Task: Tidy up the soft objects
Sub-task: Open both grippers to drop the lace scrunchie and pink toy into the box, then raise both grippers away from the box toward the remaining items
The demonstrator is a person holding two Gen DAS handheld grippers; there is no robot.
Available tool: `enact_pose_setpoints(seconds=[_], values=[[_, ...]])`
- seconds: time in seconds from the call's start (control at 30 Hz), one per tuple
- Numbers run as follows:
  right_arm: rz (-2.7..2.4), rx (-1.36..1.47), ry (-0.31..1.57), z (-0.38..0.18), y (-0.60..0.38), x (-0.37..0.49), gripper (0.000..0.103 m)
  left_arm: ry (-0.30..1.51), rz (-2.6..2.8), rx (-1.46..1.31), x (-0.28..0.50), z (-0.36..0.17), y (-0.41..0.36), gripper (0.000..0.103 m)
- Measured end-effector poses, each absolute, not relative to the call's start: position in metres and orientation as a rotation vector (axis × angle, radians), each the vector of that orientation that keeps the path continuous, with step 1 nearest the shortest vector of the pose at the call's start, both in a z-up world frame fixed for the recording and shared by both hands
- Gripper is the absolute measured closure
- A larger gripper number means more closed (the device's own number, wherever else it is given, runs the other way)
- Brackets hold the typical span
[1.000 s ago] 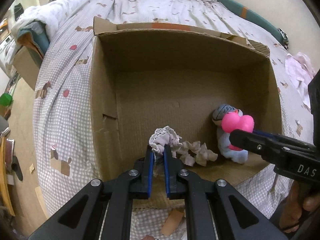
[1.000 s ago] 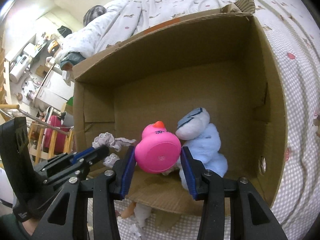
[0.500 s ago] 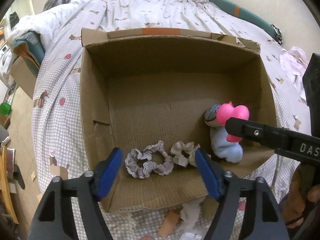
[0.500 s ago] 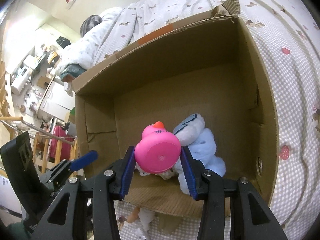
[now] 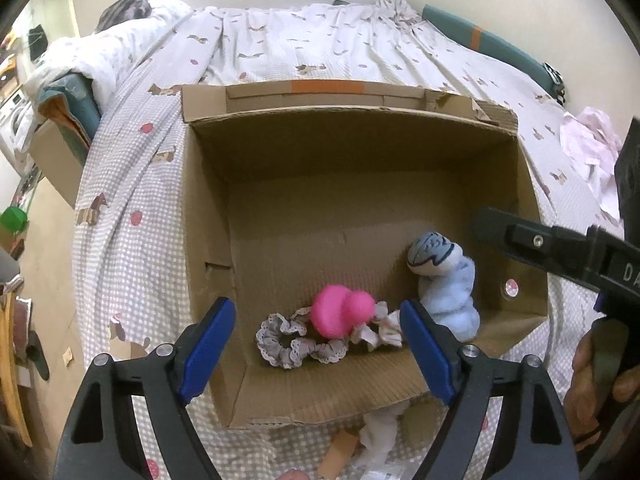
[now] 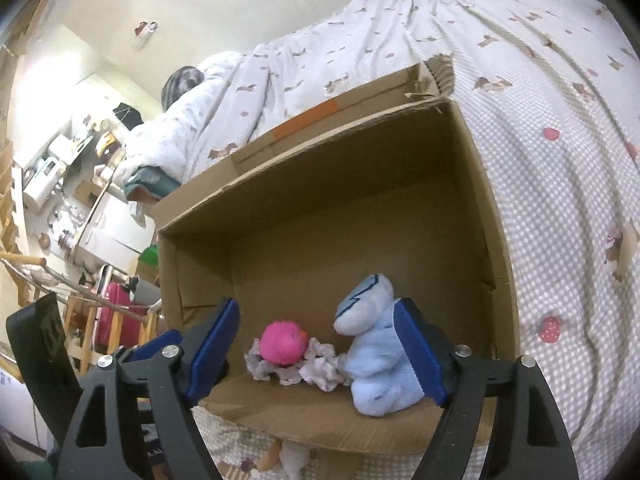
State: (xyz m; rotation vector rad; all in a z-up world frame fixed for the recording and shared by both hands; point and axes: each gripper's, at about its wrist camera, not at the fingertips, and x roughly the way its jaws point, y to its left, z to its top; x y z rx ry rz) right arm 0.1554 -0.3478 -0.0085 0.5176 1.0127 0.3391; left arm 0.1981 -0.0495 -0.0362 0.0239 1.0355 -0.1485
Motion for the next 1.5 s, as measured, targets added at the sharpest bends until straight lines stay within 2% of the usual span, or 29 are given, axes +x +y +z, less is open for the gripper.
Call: enact_pose_setpoints(seconds=[0.73, 1.5], values=[[0.326, 0.528, 1.002, 0.000, -0.339, 0.150, 0.019, 1.008, -0.123, 0.030, 0.188, -0.032, -0.040, 0.020], [0.287, 0.455, 1.035, 0.005, -0.337, 0.096, 0.019, 1.010, -0.050, -0.038, 0.150, -0.015, -0.002, 0.020]])
